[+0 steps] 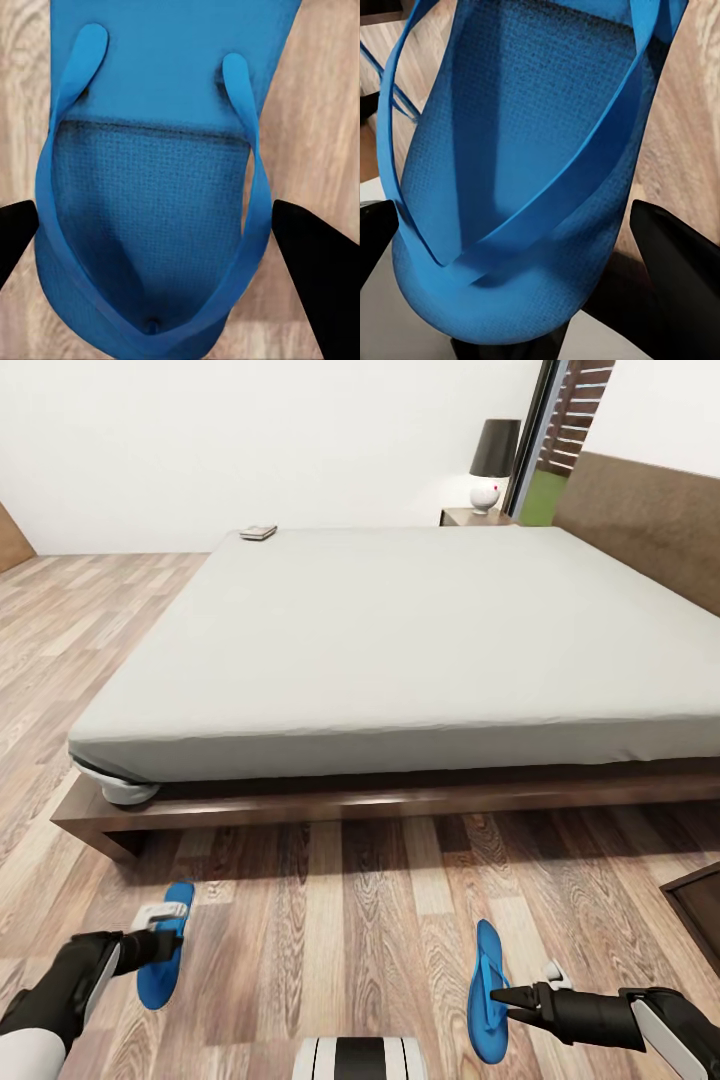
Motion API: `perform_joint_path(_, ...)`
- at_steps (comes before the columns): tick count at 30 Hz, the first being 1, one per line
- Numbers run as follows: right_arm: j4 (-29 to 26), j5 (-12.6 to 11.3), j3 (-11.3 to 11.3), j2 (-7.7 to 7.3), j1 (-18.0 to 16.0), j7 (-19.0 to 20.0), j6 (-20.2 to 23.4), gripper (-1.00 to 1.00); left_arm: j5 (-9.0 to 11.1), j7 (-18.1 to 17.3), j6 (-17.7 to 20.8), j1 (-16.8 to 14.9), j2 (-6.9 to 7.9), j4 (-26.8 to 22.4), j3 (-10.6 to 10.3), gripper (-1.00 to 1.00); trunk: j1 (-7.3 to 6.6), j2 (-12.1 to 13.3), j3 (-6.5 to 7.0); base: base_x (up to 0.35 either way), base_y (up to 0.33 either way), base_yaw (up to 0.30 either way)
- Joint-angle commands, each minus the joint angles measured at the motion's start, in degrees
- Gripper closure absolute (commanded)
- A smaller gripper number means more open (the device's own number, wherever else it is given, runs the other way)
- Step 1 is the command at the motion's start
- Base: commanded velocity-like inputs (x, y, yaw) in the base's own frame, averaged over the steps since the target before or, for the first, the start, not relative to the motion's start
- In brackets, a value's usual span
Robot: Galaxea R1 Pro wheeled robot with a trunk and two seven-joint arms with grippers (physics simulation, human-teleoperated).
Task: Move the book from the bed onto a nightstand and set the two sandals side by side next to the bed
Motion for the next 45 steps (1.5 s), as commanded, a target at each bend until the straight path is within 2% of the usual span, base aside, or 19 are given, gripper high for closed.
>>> perform_joint_path(1,0.0,-0.45,0.24,-0.06,-0.05,-0.03,0.33,1.0,-0.95,-0.35,-0.82,-0.03,-0.03,0.02,0.25,1.0,-0.01,-0.02,-0.04,0.0,0.0,0.0)
perform_joint_path(3,0.0,-0.44,0.24,-0.06,-0.07,-0.03,0.33,1.0,-2.03,0.13,-4.41,-0.03,0.02,0.76,0.27,1.0,-0.01,-0.02,-0.04,0.0,0.0,0.0)
perform_joint_path(5,0.0,-0.43,0.24,-0.06,-0.07,-0.03,0.33,1.0,-2.41,0.23,-5.68,-0.03,0.07,1.87,0.3,1.0,-0.01,-0.02,-0.04,0.0,0.0,0.0)
perform_joint_path(14,0.0,-0.44,0.24,-0.06,-0.06,-0.03,0.33,1.0,-2.66,0.3,-7.06,-0.03,0.31,3.0,0.32,1.0,-0.01,-0.02,-0.04,0.0,0.0,0.0)
perform_joint_path(45,0.0,-0.41,0.24,-0.06,-0.06,-0.03,0.33,1.0,-2.52,0.3,-7.15,-0.03,0.23,2.85,0.45,1.0,0.79,-0.43,-6.91,0.0,0.0,0.0)
